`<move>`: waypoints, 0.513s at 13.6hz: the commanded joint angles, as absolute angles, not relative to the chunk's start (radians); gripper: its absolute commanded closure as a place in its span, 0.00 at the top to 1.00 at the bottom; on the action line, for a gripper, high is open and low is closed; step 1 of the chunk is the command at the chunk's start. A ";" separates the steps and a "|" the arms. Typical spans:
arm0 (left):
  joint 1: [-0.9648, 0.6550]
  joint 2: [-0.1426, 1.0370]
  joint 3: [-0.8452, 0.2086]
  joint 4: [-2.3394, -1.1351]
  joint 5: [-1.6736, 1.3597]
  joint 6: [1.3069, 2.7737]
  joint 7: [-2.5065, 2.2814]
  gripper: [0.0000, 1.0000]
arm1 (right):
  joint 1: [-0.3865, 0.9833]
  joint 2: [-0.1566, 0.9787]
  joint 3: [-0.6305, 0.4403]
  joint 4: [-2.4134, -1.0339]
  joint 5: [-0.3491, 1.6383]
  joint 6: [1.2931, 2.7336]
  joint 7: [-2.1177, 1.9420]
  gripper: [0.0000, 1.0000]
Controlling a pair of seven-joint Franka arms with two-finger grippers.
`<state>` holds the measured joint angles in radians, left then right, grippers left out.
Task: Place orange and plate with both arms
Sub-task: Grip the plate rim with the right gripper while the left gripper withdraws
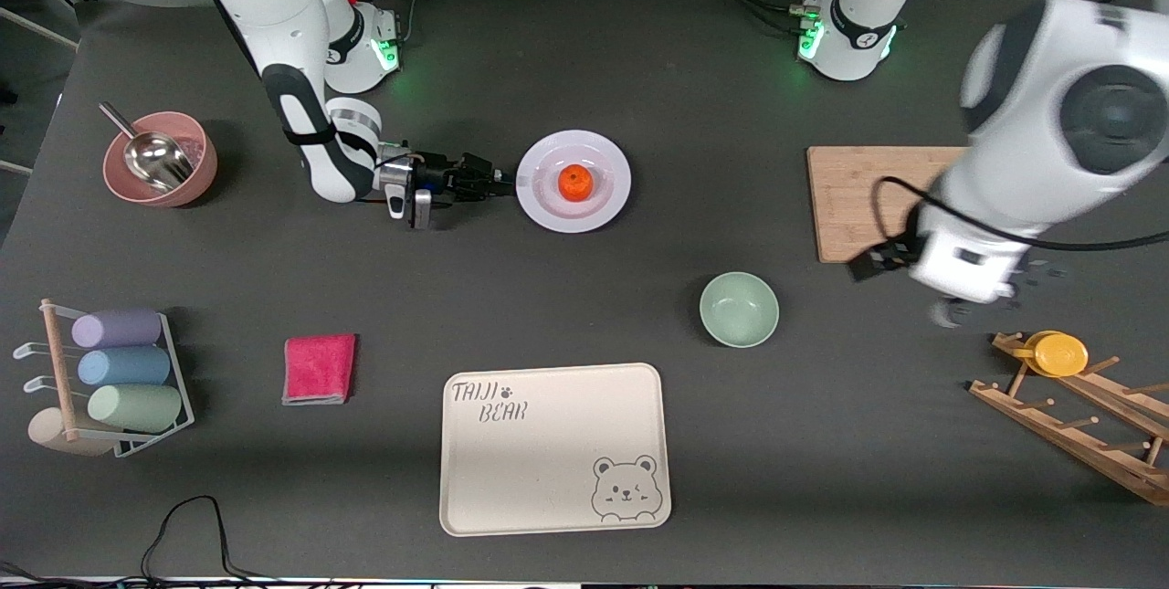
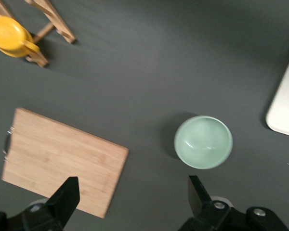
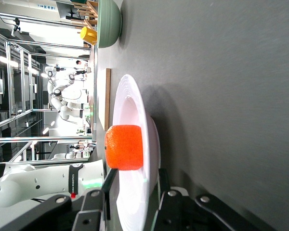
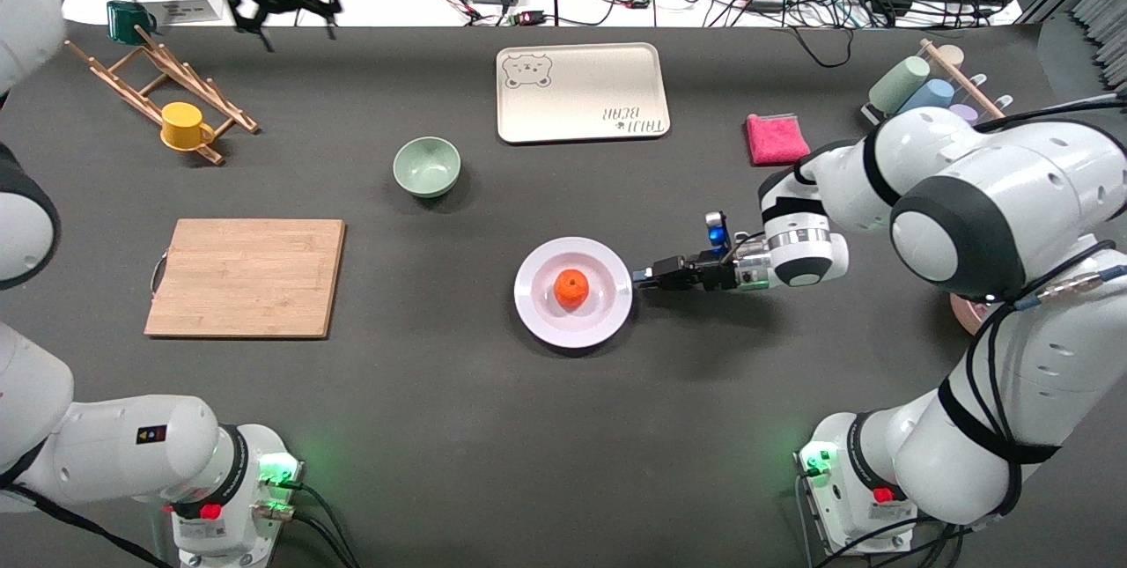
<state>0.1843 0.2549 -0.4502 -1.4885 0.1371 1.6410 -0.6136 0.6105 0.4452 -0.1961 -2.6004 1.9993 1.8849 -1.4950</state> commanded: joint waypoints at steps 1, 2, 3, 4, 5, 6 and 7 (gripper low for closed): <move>0.302 0.190 -0.465 -1.534 0.112 1.618 -0.423 1.00 | 0.629 0.492 -0.157 -2.560 2.086 1.890 -1.523 0.39; 0.354 0.160 -0.463 -1.564 0.074 1.618 -0.337 1.00 | 0.629 0.495 -0.141 -2.556 2.101 1.890 -1.523 0.39; 0.395 0.128 -0.462 -1.592 0.042 1.618 -0.265 1.00 | 0.629 0.497 -0.138 -2.553 2.108 1.891 -1.523 0.39; 0.431 0.098 -0.462 -1.624 0.029 1.618 -0.199 1.00 | 0.629 0.497 -0.138 -2.550 2.108 1.894 -1.523 0.39; 0.448 0.068 -0.462 -1.655 0.022 1.620 -0.160 1.00 | 0.629 0.499 -0.138 -2.549 2.108 1.894 -1.523 0.32; 0.451 0.036 -0.460 -1.669 0.017 1.617 -0.153 1.00 | 0.629 0.497 -0.138 -2.549 2.108 1.894 -1.523 0.23; 0.453 0.026 -0.460 -1.669 0.017 1.609 -0.150 1.00 | 0.627 0.497 -0.138 -2.549 2.108 1.894 -1.520 0.16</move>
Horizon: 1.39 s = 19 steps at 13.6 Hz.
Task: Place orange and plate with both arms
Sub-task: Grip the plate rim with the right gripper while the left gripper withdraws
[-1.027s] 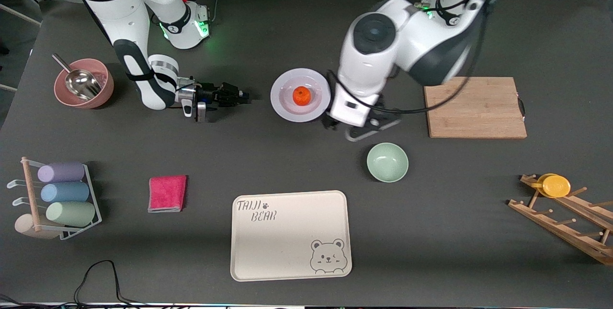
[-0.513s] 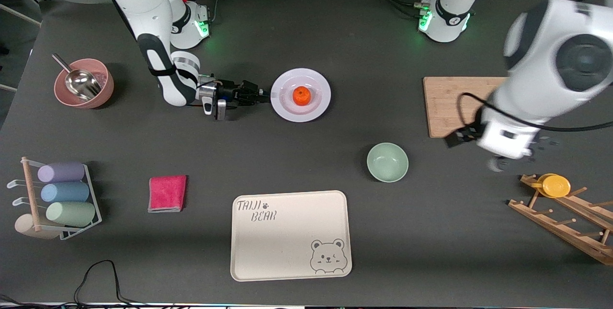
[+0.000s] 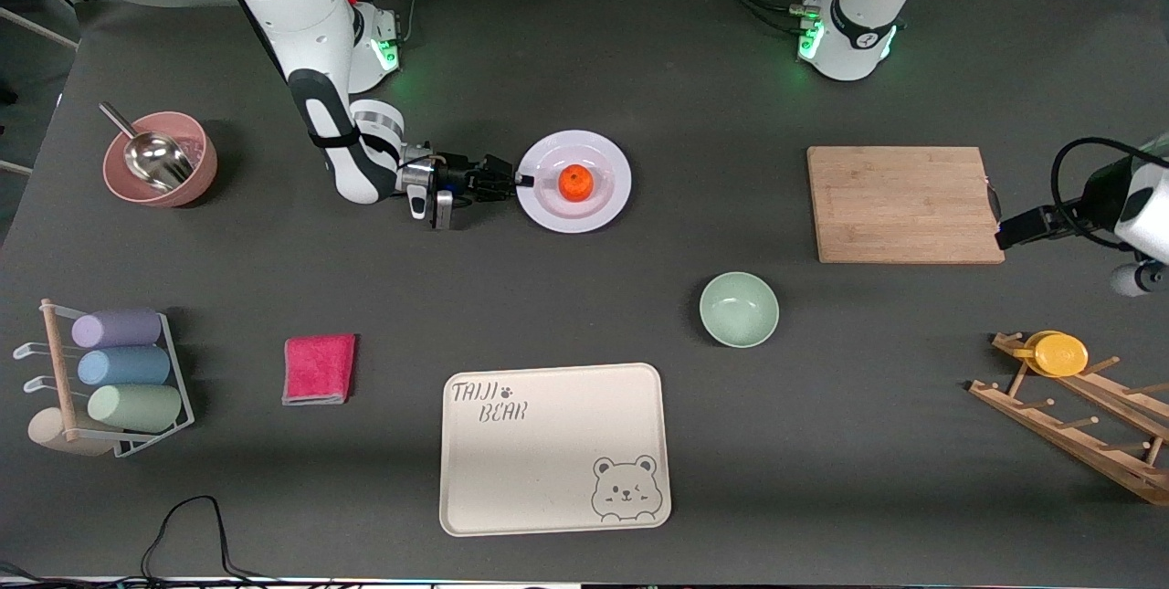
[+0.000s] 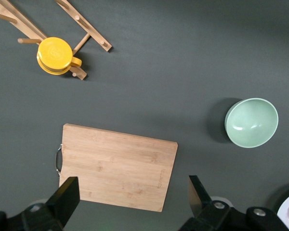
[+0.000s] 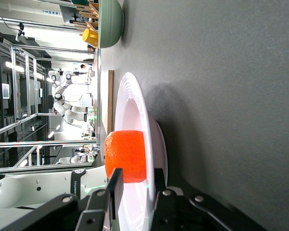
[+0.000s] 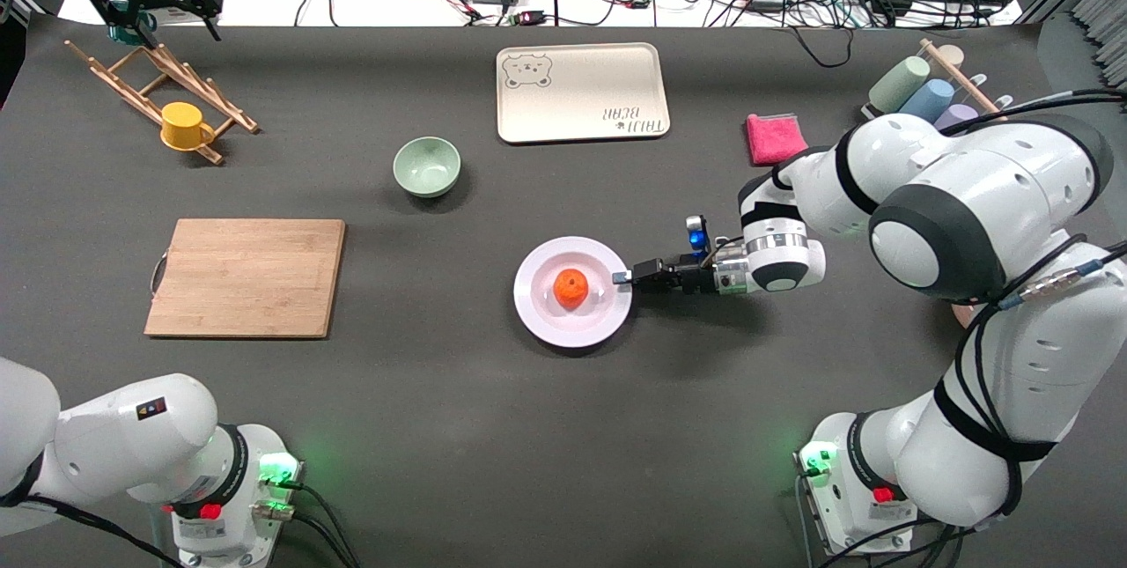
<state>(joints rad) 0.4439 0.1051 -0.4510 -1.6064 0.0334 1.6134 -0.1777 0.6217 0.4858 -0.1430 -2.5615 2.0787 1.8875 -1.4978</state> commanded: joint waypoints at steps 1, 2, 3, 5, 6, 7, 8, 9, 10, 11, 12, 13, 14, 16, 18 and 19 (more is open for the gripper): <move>0.451 0.020 -0.459 -1.669 0.017 1.597 -0.147 1.00 | 0.627 0.495 -0.138 -2.549 2.108 1.894 -1.516 0.05; 0.451 0.009 -0.457 -1.672 0.017 1.592 -0.147 1.00 | 0.626 0.495 -0.138 -2.549 2.108 1.893 -1.514 0.00; 0.449 -0.001 -0.448 -1.683 0.018 1.594 -0.143 1.00 | 0.623 0.492 -0.138 -2.549 2.108 1.893 -1.513 0.00; 0.340 -0.029 -0.305 -1.706 0.017 1.592 -0.082 1.00 | 0.609 0.462 -0.138 -2.551 2.105 1.888 -1.491 0.00; 0.224 -0.049 -0.161 -1.729 0.017 1.595 -0.059 1.00 | 0.594 0.431 -0.138 -2.554 2.097 1.888 -1.459 0.00; 0.134 -0.081 -0.061 -1.762 0.017 1.611 -0.045 1.00 | 0.585 0.389 -0.138 -2.557 2.086 1.888 -1.416 0.00; 0.099 -0.115 -0.028 -1.801 0.017 1.624 -0.043 1.00 | 0.577 0.355 -0.138 -2.559 2.074 1.888 -1.381 0.00; 0.091 -0.153 -0.022 -1.845 0.017 1.646 -0.043 1.00 | 0.575 0.324 -0.138 -2.559 2.068 1.888 -1.344 0.00; 0.081 -0.191 -0.020 -1.889 0.017 1.669 -0.043 1.00 | 0.569 0.290 -0.138 -2.557 2.066 1.890 -1.306 0.00; 0.080 -0.221 -0.021 -1.917 0.017 1.677 -0.043 1.00 | 0.568 0.263 -0.138 -2.557 2.065 1.890 -1.272 0.00; 0.065 -0.235 -0.021 -1.919 0.017 1.668 -0.044 1.00 | 0.558 0.240 -0.140 -2.554 2.054 1.890 -1.238 0.00; 0.039 -0.242 -0.017 -1.919 0.017 1.658 -0.044 1.00 | 0.539 0.224 -0.140 -2.548 2.018 1.891 -1.203 0.00; 0.020 -0.251 -0.003 -1.921 0.017 1.648 -0.044 1.00 | 0.520 0.221 -0.140 -2.531 1.973 1.890 -1.180 0.00; 0.017 -0.255 -0.003 -1.916 0.014 1.634 -0.043 1.00 | 0.483 0.257 -0.140 -2.476 1.937 1.891 -1.175 0.00; 0.024 -0.252 -0.002 -1.914 -0.009 1.634 -0.022 1.00 | 0.463 0.360 -0.143 -2.340 1.927 1.891 -1.145 0.00; 0.025 -0.249 -0.002 -1.914 -0.012 1.632 0.012 1.00 | 0.456 0.426 -0.149 -2.242 1.904 1.891 -1.111 0.00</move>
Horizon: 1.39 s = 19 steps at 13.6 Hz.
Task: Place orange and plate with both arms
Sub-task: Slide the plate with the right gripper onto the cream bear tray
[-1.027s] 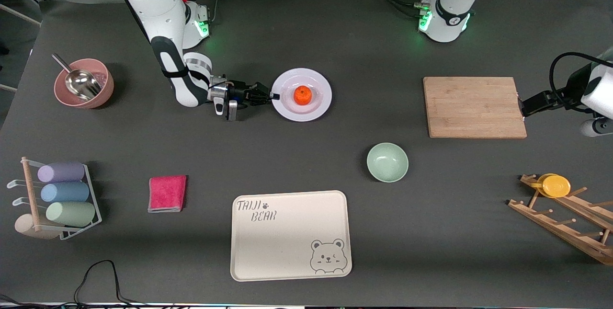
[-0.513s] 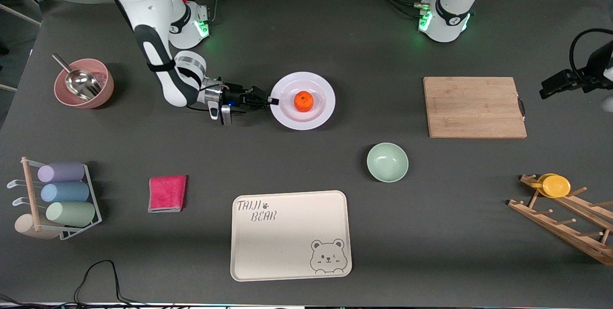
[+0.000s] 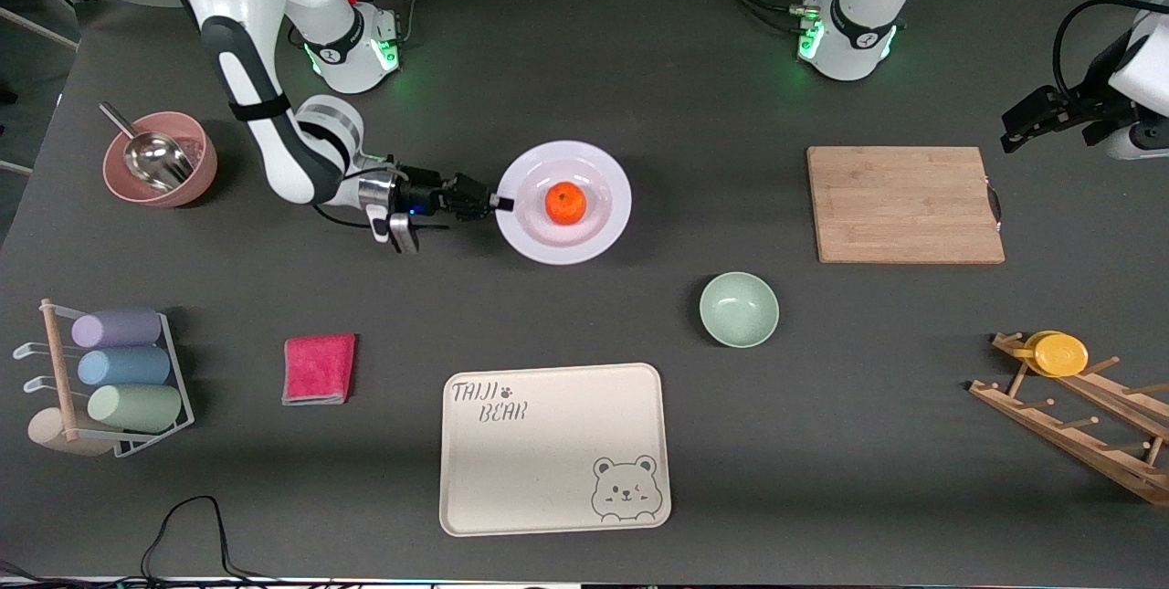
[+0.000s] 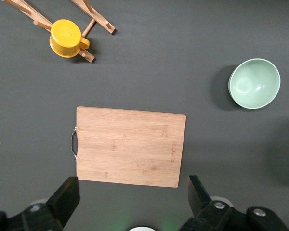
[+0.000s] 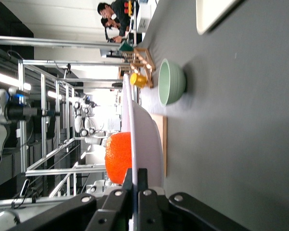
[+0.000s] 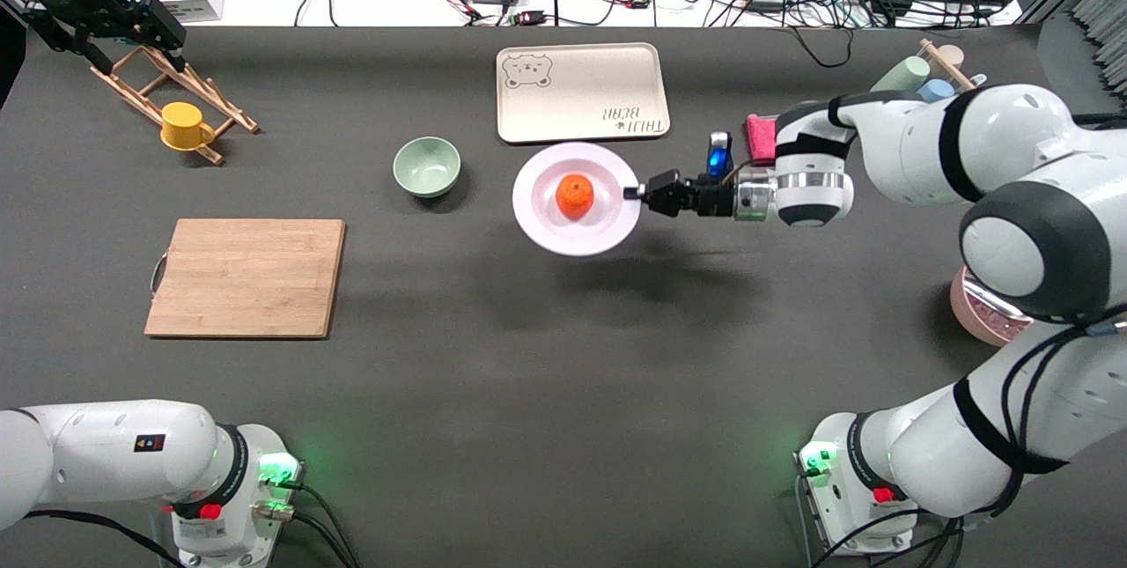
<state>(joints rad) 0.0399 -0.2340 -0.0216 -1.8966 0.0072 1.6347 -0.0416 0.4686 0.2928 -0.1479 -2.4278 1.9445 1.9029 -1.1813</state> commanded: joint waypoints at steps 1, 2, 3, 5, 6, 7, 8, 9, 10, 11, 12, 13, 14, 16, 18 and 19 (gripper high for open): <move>0.026 -0.247 -0.002 -1.916 -0.015 1.632 0.029 1.00 | 0.456 0.487 -0.162 -2.142 1.882 1.891 -1.059 0.00; 0.026 -0.245 -0.002 -1.914 -0.015 1.629 0.034 1.00 | 0.456 0.550 -0.184 -2.040 1.862 1.891 -0.990 0.00; 0.026 -0.245 0.002 -1.914 -0.021 1.626 0.038 1.00 | 0.456 0.608 -0.201 -1.932 1.836 1.891 -0.932 0.00; 0.044 -0.245 0.002 -1.910 -0.034 1.608 0.096 1.00 | 0.456 0.733 -0.245 -1.716 1.798 1.891 -0.804 0.00; 0.084 -0.247 0.002 -1.905 -0.047 1.603 0.118 1.00 | 0.456 0.799 -0.268 -1.601 1.789 1.891 -0.743 0.00; 0.112 -0.245 -0.002 -1.899 -0.089 1.594 0.120 1.00 | 0.454 0.857 -0.285 -1.500 1.789 1.891 -0.688 0.00; 0.112 -0.241 -0.002 -1.891 -0.092 1.577 0.120 1.00 | 0.451 0.905 -0.297 -1.418 1.793 1.891 -0.645 0.00; 0.109 -0.235 -0.003 -1.891 -0.097 1.565 0.120 1.00 | 0.448 0.946 -0.307 -1.349 1.795 1.891 -0.606 0.00; 0.101 -0.221 -0.009 -1.885 -0.103 1.562 0.115 1.00 | 0.440 0.986 -0.320 -1.275 1.801 1.891 -0.568 0.00; 0.098 -0.221 -0.020 -1.879 -0.103 1.559 0.097 1.00 | 0.427 1.030 -0.325 -1.187 1.801 1.894 -0.524 0.00; 0.103 -0.221 -0.029 -1.879 -0.100 1.560 0.094 1.00 | 0.414 1.064 -0.327 -1.113 1.801 1.894 -0.493 0.00; 0.101 -0.221 -0.031 -1.876 -0.095 1.572 0.094 1.00 | 0.404 1.086 -0.327 -1.070 1.801 1.904 -0.480 0.00; 0.100 -0.218 -0.035 -1.862 -0.091 1.581 0.092 1.00 | 0.400 1.100 -0.327 -1.059 1.802 1.910 -0.483 0.00; 0.100 -0.209 -0.037 -1.855 -0.094 1.583 0.094 1.00 | 0.400 1.123 -0.322 -1.058 1.802 1.927 -0.497 0.00; 0.098 -0.209 -0.038 -1.853 -0.098 1.604 0.094 1.00 | 0.399 1.150 -0.319 -1.058 1.802 1.962 -0.541 0.00; 0.098 -0.209 -0.044 -1.852 -0.098 1.609 0.094 1.00 | 0.397 1.167 -0.318 -1.058 1.804 1.965 -0.573 0.00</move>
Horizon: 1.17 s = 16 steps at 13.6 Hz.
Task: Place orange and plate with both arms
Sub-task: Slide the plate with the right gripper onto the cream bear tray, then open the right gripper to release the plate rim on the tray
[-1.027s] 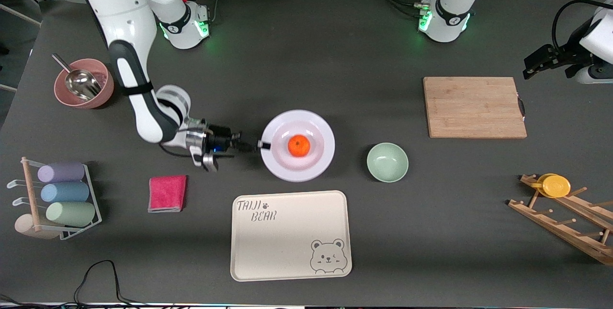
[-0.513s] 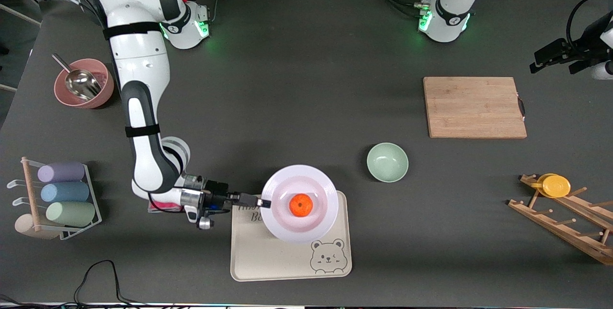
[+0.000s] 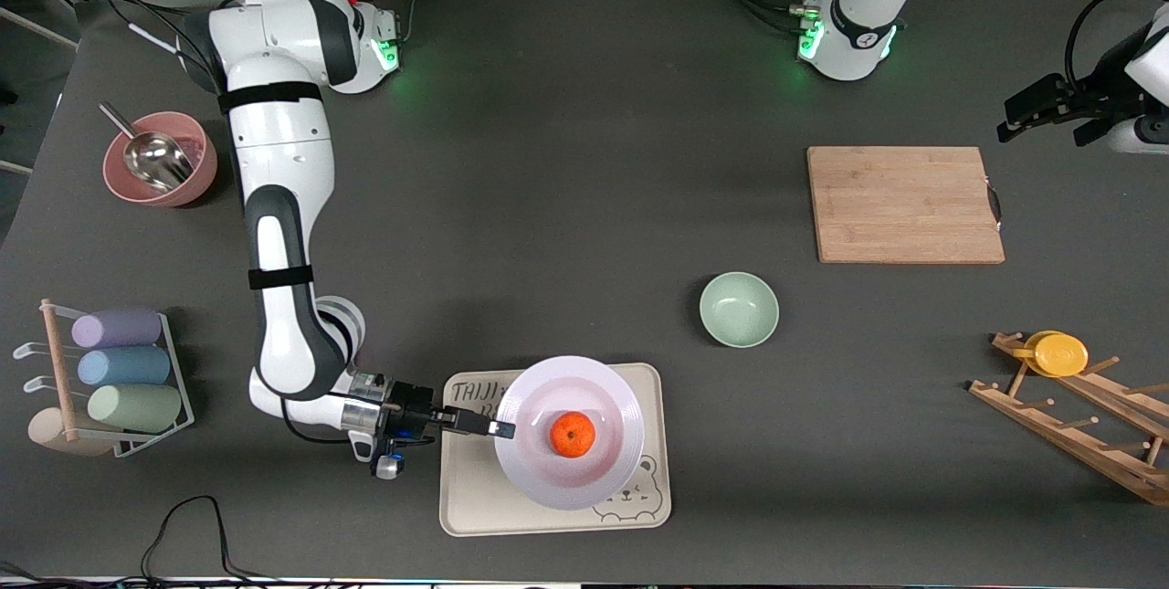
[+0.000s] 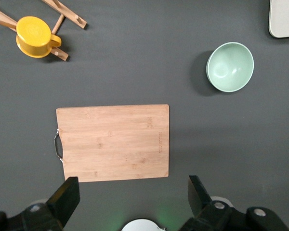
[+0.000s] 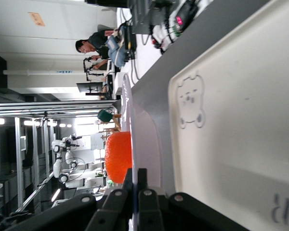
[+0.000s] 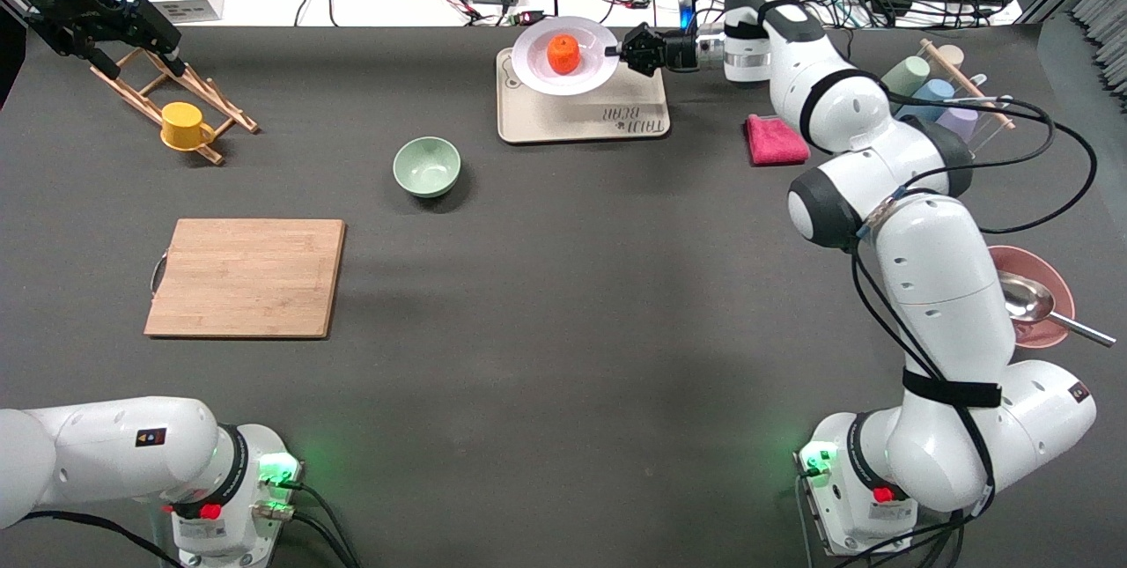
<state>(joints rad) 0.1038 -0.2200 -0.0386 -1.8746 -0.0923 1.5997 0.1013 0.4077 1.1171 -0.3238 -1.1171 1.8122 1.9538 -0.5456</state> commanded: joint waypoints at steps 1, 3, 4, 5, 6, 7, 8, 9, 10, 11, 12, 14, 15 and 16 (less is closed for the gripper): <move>0.100 -0.209 -0.058 -1.848 -0.092 1.611 0.095 1.00 | 0.388 1.183 -0.314 -1.058 1.809 1.967 -0.595 0.00; 0.100 -0.209 -0.074 -1.835 -0.091 1.614 0.094 1.00 | 0.387 1.200 -0.314 -1.060 1.821 1.965 -0.612 0.00; 0.100 -0.209 -0.080 -1.832 -0.089 1.614 0.094 1.00 | 0.387 1.201 -0.314 -1.065 1.821 1.965 -0.612 0.00; 0.100 -0.209 -0.081 -1.832 -0.089 1.614 0.094 1.00 | 0.385 1.207 -0.314 -1.068 1.821 1.962 -0.614 0.00; 0.101 -0.209 -0.081 -1.832 -0.090 1.612 0.094 1.00 | 0.384 1.213 -0.314 -1.069 1.821 1.962 -0.621 0.00; 0.100 -0.209 -0.081 -1.832 -0.091 1.612 0.094 1.00 | 0.385 1.216 -0.314 -1.071 1.821 1.962 -0.635 0.00; 0.100 -0.209 -0.081 -1.832 -0.091 1.612 0.092 1.00 | 0.384 1.226 -0.313 -1.071 1.821 1.962 -0.650 0.00; 0.101 -0.209 -0.081 -1.832 -0.091 1.612 0.094 1.00 | 0.383 1.227 -0.313 -1.071 1.819 1.962 -0.655 0.00; 0.101 -0.207 -0.080 -1.832 -0.091 1.612 0.092 1.00 | 0.383 1.229 -0.313 -1.072 1.819 1.962 -0.657 0.00; 0.101 -0.207 -0.081 -1.832 -0.091 1.612 0.094 1.00 | 0.383 1.229 -0.314 -1.074 1.819 1.962 -0.657 0.00; 0.101 -0.209 -0.081 -1.832 -0.091 1.612 0.094 1.00 | 0.383 1.229 -0.314 -1.080 1.819 1.962 -0.657 0.05; 0.101 -0.207 -0.081 -1.832 -0.091 1.612 0.094 1.00 | 0.383 1.229 -0.314 -1.085 1.819 1.962 -0.657 0.25; 0.101 -0.207 -0.081 -1.832 -0.091 1.612 0.092 1.00 | 0.383 1.227 -0.314 -1.086 1.819 1.962 -0.657 0.33; 0.101 -0.207 -0.081 -1.832 -0.091 1.612 0.092 1.00 | 0.383 1.227 -0.314 -1.086 1.819 1.962 -0.657 0.41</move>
<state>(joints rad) 0.1033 -0.2142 -0.0811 -1.8504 -0.0922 1.6200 0.1012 0.3955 1.2096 -0.3218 -1.1082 1.8156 1.9639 -0.6390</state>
